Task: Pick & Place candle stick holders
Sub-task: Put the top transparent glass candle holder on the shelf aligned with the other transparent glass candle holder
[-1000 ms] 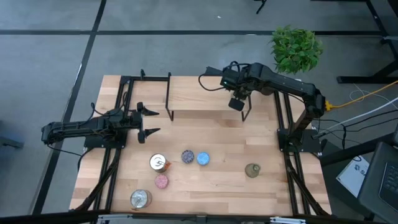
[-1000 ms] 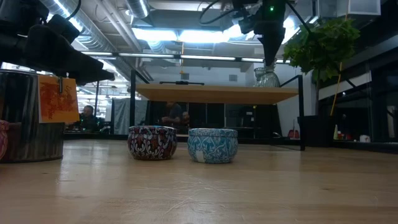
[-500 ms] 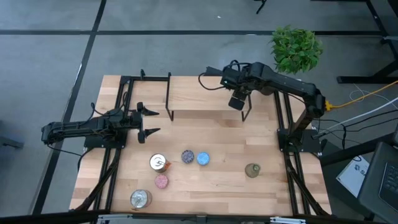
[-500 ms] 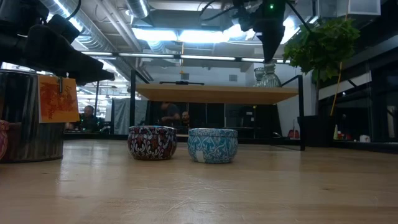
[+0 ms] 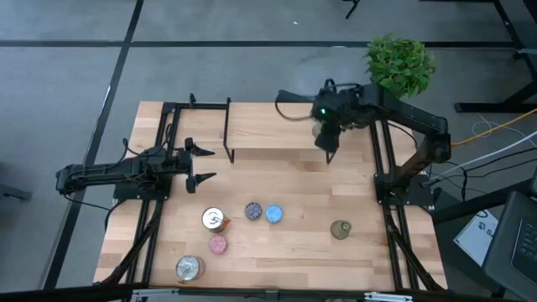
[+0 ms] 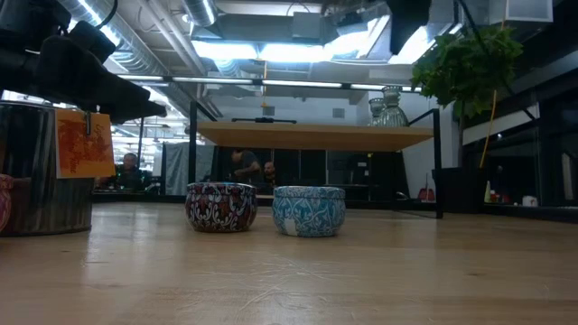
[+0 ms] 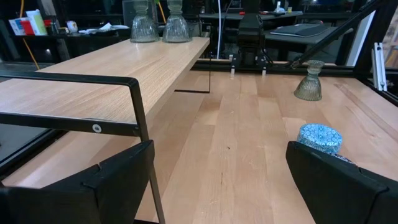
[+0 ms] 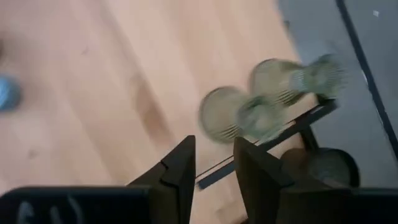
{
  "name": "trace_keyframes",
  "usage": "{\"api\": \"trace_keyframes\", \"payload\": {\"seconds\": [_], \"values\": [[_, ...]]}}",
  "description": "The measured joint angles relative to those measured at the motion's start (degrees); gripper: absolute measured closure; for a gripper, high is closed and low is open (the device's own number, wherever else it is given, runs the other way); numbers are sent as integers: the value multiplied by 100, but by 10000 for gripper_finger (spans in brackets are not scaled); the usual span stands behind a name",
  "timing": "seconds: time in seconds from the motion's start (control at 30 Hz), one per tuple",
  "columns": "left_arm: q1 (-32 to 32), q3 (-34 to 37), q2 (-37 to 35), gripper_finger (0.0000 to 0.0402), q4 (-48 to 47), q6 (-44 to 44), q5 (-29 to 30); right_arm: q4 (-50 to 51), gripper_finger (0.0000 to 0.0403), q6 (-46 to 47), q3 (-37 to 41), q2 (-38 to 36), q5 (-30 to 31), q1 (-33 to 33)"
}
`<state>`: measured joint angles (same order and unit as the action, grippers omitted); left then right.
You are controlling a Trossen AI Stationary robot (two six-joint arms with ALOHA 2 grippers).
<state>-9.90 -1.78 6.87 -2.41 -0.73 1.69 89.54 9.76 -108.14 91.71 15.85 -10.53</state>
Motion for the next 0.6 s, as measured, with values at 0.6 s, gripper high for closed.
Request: {"api": "trace_keyframes", "payload": {"seconds": [0.6], "values": [[0, 0, 0, 38, 1, 0, 0, -2757, 391, 1799, 3411, -832, 1289, 1662]]}}
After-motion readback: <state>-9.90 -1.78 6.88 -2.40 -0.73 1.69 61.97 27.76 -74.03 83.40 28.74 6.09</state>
